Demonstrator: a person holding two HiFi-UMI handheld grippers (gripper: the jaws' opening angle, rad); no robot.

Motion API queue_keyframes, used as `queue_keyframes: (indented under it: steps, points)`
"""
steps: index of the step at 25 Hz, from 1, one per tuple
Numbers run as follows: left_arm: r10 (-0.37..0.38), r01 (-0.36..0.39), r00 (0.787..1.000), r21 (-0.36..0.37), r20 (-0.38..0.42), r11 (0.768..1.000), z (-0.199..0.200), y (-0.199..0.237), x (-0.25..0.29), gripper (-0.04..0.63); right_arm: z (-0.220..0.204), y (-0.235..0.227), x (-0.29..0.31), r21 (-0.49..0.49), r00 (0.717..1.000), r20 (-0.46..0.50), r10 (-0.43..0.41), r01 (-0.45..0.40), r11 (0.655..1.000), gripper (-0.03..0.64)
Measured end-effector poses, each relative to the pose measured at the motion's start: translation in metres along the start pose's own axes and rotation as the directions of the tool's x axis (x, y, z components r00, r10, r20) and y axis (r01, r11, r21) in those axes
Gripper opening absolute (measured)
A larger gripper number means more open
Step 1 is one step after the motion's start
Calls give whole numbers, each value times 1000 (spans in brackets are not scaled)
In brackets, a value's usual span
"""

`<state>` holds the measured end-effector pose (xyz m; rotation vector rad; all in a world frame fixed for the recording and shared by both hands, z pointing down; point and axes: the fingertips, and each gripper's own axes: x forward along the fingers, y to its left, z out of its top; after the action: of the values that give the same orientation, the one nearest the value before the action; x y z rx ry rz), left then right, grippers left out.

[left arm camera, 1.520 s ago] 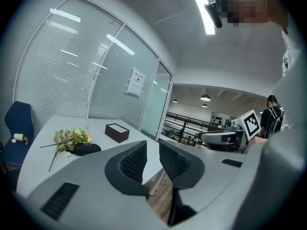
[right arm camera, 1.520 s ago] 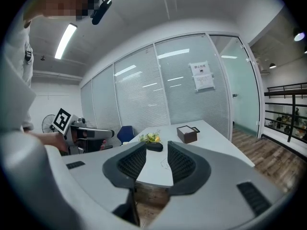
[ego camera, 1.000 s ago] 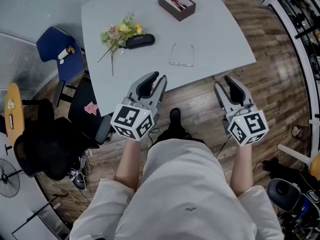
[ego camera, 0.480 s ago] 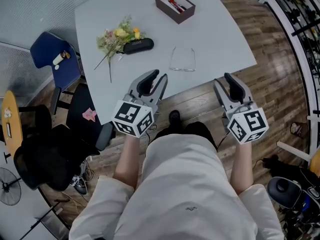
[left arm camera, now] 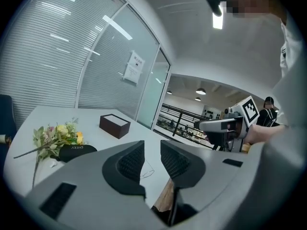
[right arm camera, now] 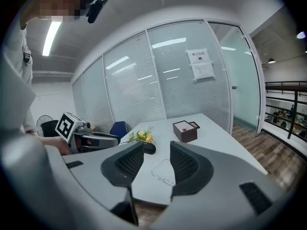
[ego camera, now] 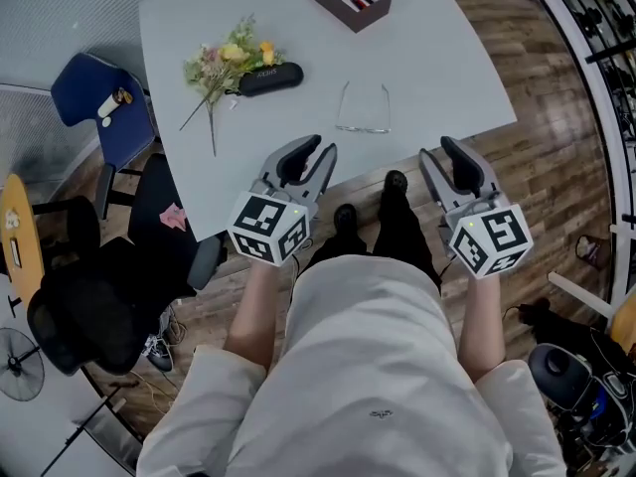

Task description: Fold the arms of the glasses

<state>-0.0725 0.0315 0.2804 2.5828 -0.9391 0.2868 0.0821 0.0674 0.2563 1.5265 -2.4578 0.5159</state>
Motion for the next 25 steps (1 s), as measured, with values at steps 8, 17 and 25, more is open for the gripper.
queue_keyframes:
  steps: [8,17,25]
  points:
    - [21,-21,997,-2,-79,1000,-16,2,35,103,-1,-25,35,0,995,-64,82,-82,997,158]
    - [126,-137,982,-71,-139,988,-33,10,70,102,-17,-61,73,3,963,-173,208,-211,978,155]
    - [241,-269,950,-130,-198,954,-54,17,82,91,-37,-75,102,8,907,-256,335,-345,939,152]
